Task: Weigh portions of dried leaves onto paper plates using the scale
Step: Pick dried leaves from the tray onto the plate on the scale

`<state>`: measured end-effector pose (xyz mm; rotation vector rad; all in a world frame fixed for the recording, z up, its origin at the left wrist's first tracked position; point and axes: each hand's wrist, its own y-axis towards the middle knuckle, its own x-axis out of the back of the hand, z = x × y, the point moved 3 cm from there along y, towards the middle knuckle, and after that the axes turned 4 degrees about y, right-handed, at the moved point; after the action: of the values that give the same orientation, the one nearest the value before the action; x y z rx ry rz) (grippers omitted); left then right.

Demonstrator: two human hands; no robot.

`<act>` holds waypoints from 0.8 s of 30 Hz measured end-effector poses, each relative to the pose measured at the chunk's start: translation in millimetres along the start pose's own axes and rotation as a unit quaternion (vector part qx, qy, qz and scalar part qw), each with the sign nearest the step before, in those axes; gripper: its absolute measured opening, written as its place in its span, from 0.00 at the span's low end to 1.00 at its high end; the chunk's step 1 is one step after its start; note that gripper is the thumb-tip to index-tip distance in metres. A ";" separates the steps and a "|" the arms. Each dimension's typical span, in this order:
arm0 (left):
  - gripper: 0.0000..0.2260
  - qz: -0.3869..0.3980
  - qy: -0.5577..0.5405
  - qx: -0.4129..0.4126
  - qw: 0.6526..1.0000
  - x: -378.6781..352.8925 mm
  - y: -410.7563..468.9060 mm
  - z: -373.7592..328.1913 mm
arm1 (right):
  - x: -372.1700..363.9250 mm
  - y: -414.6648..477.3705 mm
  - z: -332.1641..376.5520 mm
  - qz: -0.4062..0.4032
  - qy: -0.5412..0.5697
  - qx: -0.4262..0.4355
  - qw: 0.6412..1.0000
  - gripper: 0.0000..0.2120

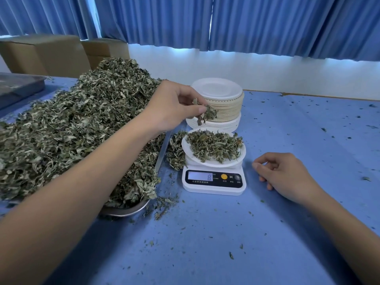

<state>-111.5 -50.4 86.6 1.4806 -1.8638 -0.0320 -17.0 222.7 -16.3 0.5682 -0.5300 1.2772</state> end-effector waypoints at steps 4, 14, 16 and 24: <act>0.05 0.024 -0.019 0.024 0.999 -2.4 -4.7 8.1 | -0.7 -0.7 0.7 0.002 0.006 -0.003 1.000 0.08; 0.03 0.055 0.254 0.026 0.965 31.4 4.8 5.8 | -0.5 -1.0 0.0 0.003 0.002 0.002 1.000 0.08; 0.03 0.069 0.322 0.099 0.939 41.5 7.2 18.4 | -0.5 -1.3 0.0 0.002 -0.001 0.003 1.000 0.08; 0.07 0.239 0.451 0.233 0.828 42.2 -12.6 55.6 | -0.6 -2.3 1.1 0.002 -0.009 0.004 1.000 0.08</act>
<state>-134.3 -113.3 62.9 0.9567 -1.3888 1.2280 -15.0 221.1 -16.0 0.5858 -0.5406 1.2799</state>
